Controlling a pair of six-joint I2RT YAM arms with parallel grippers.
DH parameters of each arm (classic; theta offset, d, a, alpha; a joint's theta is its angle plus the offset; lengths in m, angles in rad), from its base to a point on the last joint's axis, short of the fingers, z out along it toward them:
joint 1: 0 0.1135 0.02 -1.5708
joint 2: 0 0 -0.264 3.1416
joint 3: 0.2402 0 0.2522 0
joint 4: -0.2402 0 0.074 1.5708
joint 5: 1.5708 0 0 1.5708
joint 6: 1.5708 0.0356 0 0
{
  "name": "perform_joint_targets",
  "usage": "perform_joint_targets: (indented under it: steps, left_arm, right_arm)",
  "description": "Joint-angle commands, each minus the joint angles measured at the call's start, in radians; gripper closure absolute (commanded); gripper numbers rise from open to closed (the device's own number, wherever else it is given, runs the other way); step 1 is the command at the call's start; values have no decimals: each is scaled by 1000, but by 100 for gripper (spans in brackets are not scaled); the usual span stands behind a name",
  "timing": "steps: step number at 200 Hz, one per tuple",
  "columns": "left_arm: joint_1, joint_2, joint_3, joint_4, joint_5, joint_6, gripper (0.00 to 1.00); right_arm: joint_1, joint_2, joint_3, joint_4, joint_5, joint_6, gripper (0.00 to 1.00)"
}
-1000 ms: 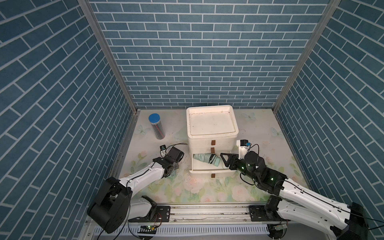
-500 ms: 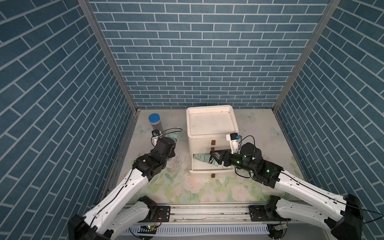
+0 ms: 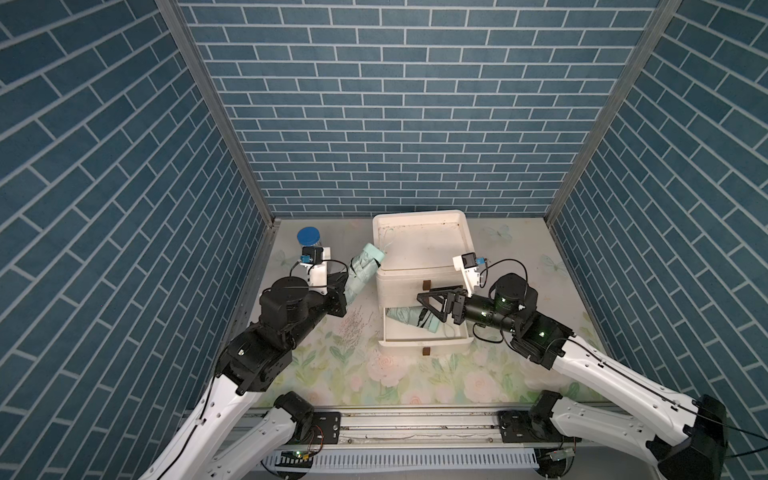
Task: Place the umbrella in the drawer by color
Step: Pick up the umbrella from the center of the board, then place the umbrella in the drawer.
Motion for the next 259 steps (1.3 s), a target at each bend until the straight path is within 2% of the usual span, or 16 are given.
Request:
perform_joint_targets:
  steps: [1,41,73,113,144,167,170,175,189,198,220,259]
  left_arm:
    - [-35,7,-18,119,207,72,100]
    - [-155,60,-21,125,215,120,100]
    - [-234,94,-18,128,177,153,100]
    - [-269,119,-17,143,172,168,100]
    - [-280,145,-17,155,183,178,100]
    - [-283,153,-24,175,193,180,100]
    - [-283,154,-24,176,190,180,100]
    - [-283,157,-26,178,182,178,95]
    - [-283,161,-33,189,158,166,68]
    - [-283,160,-38,200,140,151,59]
    - [-282,156,-47,223,83,115,47]
    - [-283,154,-56,255,-140,8,33]
  right_arm:
    - [-3,-2,11,75,-68,15,13]
    - [-16,-11,-2,73,-69,20,11]
    - [-51,-31,-42,97,-78,59,12]
    - [-66,-56,-69,95,-87,73,22]
    - [-66,-74,-81,91,-90,75,47]
    - [-66,-80,-91,92,-89,77,98]
    - [-66,-82,-92,91,-88,77,100]
    - [-66,-82,-94,90,-85,76,100]
    - [-65,-96,-106,93,-77,75,100]
    - [-65,-111,-115,91,-57,69,100]
    - [-66,-180,-168,86,50,50,100]
    - [-59,-258,-332,179,187,72,100]
